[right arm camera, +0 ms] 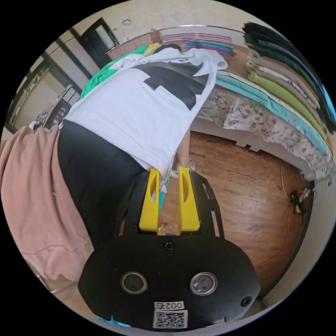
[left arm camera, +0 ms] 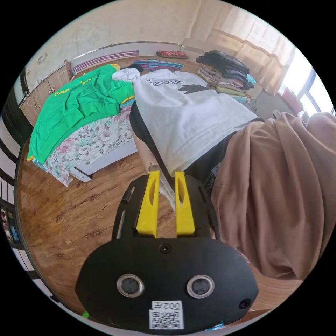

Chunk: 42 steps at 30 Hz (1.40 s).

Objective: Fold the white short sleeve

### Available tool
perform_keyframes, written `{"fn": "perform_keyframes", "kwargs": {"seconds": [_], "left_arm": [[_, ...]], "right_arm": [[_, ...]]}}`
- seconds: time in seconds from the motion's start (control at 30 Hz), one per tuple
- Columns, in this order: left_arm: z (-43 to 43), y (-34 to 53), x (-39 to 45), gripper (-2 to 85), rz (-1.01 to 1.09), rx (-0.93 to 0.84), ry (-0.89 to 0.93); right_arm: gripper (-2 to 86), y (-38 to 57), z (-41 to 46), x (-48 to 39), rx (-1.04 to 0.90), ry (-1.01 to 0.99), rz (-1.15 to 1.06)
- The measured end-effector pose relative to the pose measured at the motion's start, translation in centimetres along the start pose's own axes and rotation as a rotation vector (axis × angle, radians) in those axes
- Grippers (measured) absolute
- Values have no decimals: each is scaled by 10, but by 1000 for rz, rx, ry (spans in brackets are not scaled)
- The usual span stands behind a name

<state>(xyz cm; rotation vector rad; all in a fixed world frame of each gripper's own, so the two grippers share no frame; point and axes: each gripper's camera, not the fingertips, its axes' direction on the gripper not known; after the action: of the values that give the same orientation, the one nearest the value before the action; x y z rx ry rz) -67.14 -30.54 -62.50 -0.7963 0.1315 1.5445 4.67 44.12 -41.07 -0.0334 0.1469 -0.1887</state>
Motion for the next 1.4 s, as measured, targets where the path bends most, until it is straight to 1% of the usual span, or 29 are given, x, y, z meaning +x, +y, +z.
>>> {"fn": "perform_keyframes", "kwargs": {"seconds": [0.07, 0.17, 0.23, 0.3, 0.37, 0.47, 0.6, 0.67, 0.77, 0.83, 0.93, 1.0, 1.07, 1.1, 1.17, 1.27, 1.4], "left_arm": [[0, 3, -1, 28, -32, 22, 4], [1, 8, -1, 26, -86, 41, -5], [1, 10, 0, 20, -109, 46, -8], [-4, 12, 6, 0, -105, 53, -21], [-11, 12, 10, -6, -102, 59, -60], [-32, 11, 15, -8, -95, 80, -136], [-85, 1, 25, -10, -58, 172, -233], [-106, -7, 33, -10, -25, 212, -266], [-135, -21, 46, -10, 35, 263, -347], [-148, -28, 50, -10, 58, 276, -369], [-146, -31, 47, -10, 90, 232, -358], [-123, -27, 40, -10, 80, 154, -280], [-98, -20, 36, -10, 70, 89, -236], [-80, -16, 34, -10, 60, 50, -212], [-58, -10, 30, -10, 44, 13, -185], [-44, -10, 23, -10, 4, 15, -144], [-57, -22, 24, -10, 52, 42, -175]], "right_arm": [[82, 9, 9, 6, 21, -32, 118], [69, 15, 17, 6, 55, -57, 207], [48, 16, 15, 5, 71, -66, 228], [21, 13, 9, 2, 53, -41, 197], [0, 8, -10, -3, 52, 134, 151], [-7, 0, -52, -3, 111, 312, 107], [-9, -21, -120, -12, 237, 429, 39], [-9, -39, -161, -35, 308, 523, -62], [-9, -56, -201, -69, 370, 649, -189], [-9, -61, -217, -84, 372, 684, -254], [-9, -59, -218, -89, 298, 653, -314], [-9, -53, -202, -82, 214, 600, -304], [-9, -39, -165, -65, 81, 501, -264], [-9, -35, -155, -60, 54, 472, -249], [-9, -18, -117, -42, -29, 333, -183], [-9, -5, -93, -23, -18, 206, -88], [-9, -13, -90, -11, 16, 151, -94]]}}
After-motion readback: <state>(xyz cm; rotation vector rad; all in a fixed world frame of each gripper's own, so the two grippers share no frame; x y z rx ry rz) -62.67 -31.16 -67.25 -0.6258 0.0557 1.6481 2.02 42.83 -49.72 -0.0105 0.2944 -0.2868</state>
